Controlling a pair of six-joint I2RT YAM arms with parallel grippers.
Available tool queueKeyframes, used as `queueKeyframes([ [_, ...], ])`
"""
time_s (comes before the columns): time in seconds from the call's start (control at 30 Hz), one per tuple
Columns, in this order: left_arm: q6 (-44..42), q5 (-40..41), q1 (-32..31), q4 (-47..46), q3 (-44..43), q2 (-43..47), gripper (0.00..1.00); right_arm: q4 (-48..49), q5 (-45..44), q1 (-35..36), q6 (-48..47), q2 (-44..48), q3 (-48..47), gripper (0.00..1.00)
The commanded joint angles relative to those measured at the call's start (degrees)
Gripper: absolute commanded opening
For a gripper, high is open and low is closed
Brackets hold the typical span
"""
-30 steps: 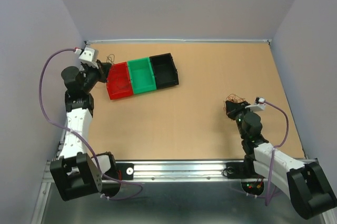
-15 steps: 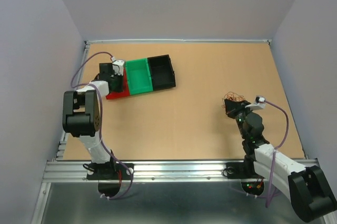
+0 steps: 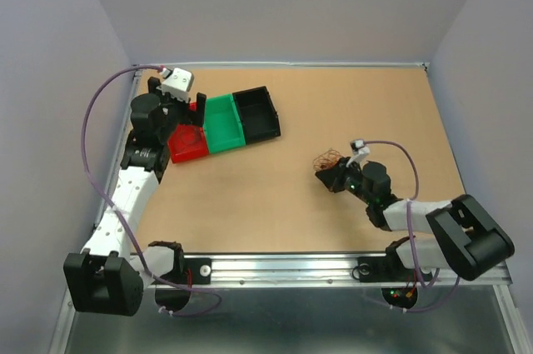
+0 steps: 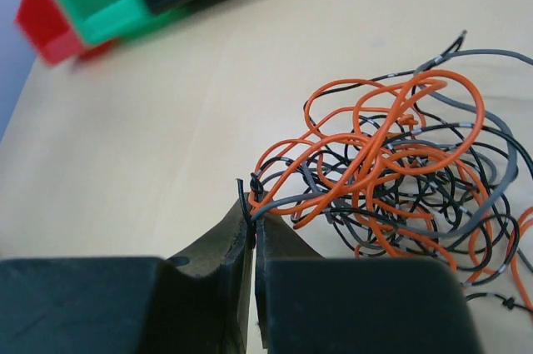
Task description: Untangle the cables
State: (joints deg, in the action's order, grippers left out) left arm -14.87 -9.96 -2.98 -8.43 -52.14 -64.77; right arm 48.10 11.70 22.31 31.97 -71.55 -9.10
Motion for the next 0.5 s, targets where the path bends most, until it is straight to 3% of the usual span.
queueKeyframes([
  [0.0, -5.41, -10.82, -7.63, -0.11, 0.38, 3.68, 0.99, 9.2, 13.25, 7.3, -7.08, -4.47, -6.79, 0.01],
  [0.1, -8.77, -17.55, -16.77, 5.43, -3.14, 2.29, 0.99, 9.73, 16.59, 12.75, -10.34, -8.07, -9.26, 0.01],
  [0.23, -11.4, -12.82, -29.34, 5.62, -3.67, -5.07, 0.99, 10.09, 19.75, 17.59, -13.76, -10.98, -11.9, 0.01],
  [0.3, -11.06, -10.88, -31.72, 3.08, -0.87, -7.46, 0.99, 10.09, 19.24, 18.04, -13.77, -11.33, -12.17, 0.01],
  [0.47, -15.7, -14.64, -32.79, -1.06, 7.04, -10.29, 0.98, 10.35, 17.83, 18.3, -13.69, -12.38, -12.87, 0.01],
])
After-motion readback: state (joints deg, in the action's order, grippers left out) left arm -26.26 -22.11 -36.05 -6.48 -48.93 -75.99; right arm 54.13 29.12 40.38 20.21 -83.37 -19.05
